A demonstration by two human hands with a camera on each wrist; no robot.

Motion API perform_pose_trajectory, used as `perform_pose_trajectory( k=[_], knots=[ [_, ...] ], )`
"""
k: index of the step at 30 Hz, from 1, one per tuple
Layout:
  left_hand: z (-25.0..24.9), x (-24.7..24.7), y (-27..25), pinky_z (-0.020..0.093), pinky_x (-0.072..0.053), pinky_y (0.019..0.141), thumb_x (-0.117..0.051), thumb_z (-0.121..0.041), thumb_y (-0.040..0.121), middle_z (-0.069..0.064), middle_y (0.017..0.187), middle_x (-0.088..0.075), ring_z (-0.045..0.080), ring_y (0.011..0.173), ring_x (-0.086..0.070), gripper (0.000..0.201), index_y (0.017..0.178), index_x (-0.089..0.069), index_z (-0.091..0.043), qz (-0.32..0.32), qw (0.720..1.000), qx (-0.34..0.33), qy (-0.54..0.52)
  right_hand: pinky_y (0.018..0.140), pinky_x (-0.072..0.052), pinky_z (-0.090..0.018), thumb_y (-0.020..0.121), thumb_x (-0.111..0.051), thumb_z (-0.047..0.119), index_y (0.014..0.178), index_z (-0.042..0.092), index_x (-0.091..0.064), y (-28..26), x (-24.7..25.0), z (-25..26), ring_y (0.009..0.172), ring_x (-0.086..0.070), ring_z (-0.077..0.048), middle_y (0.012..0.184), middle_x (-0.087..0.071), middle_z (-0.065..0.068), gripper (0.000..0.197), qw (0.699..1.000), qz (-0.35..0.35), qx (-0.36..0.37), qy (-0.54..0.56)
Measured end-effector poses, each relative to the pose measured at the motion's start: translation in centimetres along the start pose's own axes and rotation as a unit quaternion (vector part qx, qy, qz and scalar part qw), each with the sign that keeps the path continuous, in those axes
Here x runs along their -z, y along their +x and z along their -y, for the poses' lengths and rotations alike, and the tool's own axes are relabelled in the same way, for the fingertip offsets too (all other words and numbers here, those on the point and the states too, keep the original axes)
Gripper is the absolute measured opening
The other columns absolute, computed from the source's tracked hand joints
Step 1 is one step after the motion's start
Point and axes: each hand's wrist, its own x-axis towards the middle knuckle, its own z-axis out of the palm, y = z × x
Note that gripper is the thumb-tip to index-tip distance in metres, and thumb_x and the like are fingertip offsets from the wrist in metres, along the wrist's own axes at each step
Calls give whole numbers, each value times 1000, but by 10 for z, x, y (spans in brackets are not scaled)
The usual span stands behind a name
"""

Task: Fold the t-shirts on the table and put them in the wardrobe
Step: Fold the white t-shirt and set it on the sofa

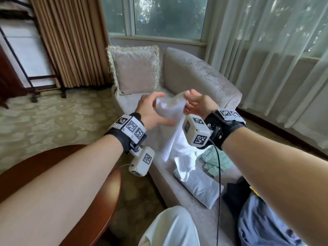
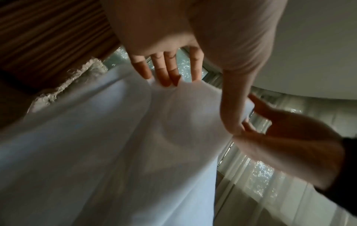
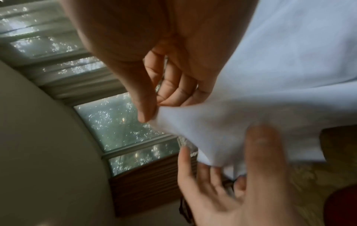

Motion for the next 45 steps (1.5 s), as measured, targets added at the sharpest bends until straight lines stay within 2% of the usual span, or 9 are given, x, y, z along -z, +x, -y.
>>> perform_pose_trajectory(
  k=[8, 15, 21, 26, 32, 35, 37, 41, 45],
  knots=[
    [-28, 75, -44, 11, -42, 54, -74, -36, 82, -5, 68, -58, 11, 63, -56, 25, 70, -58, -21, -97, 994, 40, -9, 81, -46, -24, 76, -71, 10, 95, 20, -64, -36, -94, 14, 84, -59, -9, 86, -65, 5, 23, 990, 137, -2, -33],
    [-22, 160, -91, 28, -51, 75, -63, -46, 89, -6, 81, -66, 17, 79, -65, 27, 87, -65, -19, -287, 941, 117, -133, 82, -44, -29, 77, -65, 0, 106, 11, -68, -62, -144, -36, 102, -60, -22, 105, -67, -5, 32, 939, 160, -110, -284],
    [-11, 230, -143, 34, -49, 92, -55, -60, 89, 1, 115, -61, 21, 103, -59, 64, 130, -54, -11, -385, 894, 179, -144, 64, -51, -34, 87, -61, 2, 91, 3, -64, -80, -188, -85, 65, -59, -24, 70, -64, -8, 5, 908, 201, -143, -338],
    [13, 282, -189, 31, -46, 90, -58, -56, 89, 8, 115, -64, 25, 104, -60, 62, 123, -61, -4, -433, 875, 212, -50, 88, -54, -45, 89, -66, 32, 84, 16, -62, -81, -232, -111, 88, -64, -29, 94, -66, -11, 17, 909, 203, -87, -353],
    [50, 325, -236, 30, -47, 80, -77, -40, 76, 11, 129, -56, 30, 113, -58, 77, 135, -45, -1, -315, 873, 371, 28, 74, -57, -36, 87, -57, 60, 86, 7, -63, -97, -286, -117, 78, -67, -34, 85, -68, -14, 54, 907, 185, -80, -370],
    [56, 327, -249, 30, -44, 85, -85, -38, 51, 3, 143, -44, 23, 128, -46, 109, 145, -36, -14, -262, 915, 304, 42, 87, -50, -60, 55, -69, 80, 110, 12, -68, -96, -312, -133, 88, -67, -46, 104, -70, -19, 87, 881, 241, -103, -394],
    [53, 321, -257, 28, -42, 96, -85, -24, 48, 1, 145, -44, 17, 130, -45, 110, 146, -35, -21, -196, 956, 218, -28, 78, -57, -42, 79, -68, 55, 121, 8, -63, -112, -327, -137, 80, -67, -30, 98, -69, -9, 63, 894, 260, -73, -359],
    [50, 309, -268, 13, -51, 74, -88, -8, 64, -2, 105, -69, 7, 92, -65, 61, 119, -61, -10, -110, 986, 122, 15, 71, -54, -30, 94, -60, 31, 109, 7, -64, -119, -344, -151, 76, -63, -19, 88, -65, -5, 29, 886, 322, -50, -329],
    [65, 312, -271, 10, -38, 52, -86, -8, 68, -16, 55, -59, -6, 52, -50, 21, 73, -66, -12, -204, 971, 107, 63, 92, -53, -47, 70, -83, 35, 120, 3, -63, -112, -345, -159, 99, -67, -32, 109, -69, -16, 63, 881, 339, -65, -323]
  ],
)
